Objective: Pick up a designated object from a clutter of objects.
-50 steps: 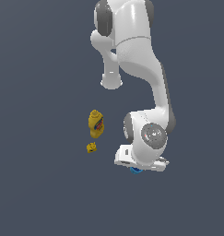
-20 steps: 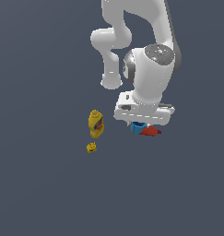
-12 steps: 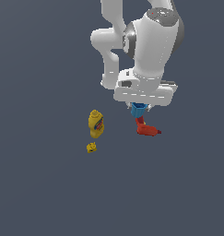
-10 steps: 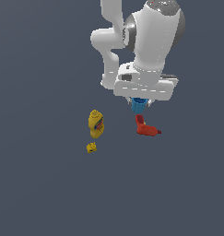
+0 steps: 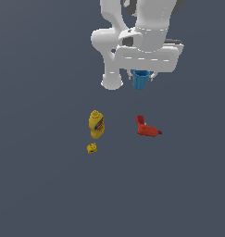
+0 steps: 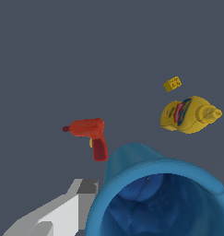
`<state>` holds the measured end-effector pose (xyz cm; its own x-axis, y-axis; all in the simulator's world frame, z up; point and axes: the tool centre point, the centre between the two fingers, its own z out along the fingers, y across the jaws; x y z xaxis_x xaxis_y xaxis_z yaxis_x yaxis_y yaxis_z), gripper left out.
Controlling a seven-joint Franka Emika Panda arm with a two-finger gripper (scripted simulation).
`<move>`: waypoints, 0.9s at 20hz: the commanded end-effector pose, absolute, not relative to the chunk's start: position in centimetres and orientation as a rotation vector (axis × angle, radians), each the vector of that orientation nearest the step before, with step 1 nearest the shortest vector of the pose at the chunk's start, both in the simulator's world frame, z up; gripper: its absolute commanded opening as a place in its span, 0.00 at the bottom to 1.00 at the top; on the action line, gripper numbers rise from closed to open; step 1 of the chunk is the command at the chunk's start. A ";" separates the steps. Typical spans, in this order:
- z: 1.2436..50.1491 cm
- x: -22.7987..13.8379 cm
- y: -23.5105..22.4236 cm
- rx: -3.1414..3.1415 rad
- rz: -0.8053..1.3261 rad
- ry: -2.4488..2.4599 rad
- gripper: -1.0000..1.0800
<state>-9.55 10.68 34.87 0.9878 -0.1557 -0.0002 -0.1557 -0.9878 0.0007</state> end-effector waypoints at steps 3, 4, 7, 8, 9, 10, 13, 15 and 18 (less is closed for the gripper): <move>37.9 -11.7 10.6 3.131 0.000 -0.245 0.00; 38.5 -12.1 10.6 3.131 0.000 -0.245 0.00; 40.0 -13.1 10.6 3.132 0.000 -0.245 0.00; 40.4 -13.3 10.6 3.132 0.000 -0.245 0.00; 40.8 -13.6 10.6 3.132 0.000 -0.245 0.00; 41.1 -13.8 10.6 3.132 0.000 -0.245 0.00; 41.8 -14.2 10.6 3.132 0.000 -0.245 0.00; 42.1 -14.4 10.6 3.132 0.000 -0.245 0.00; 42.2 -14.3 10.7 3.132 0.000 -0.245 0.00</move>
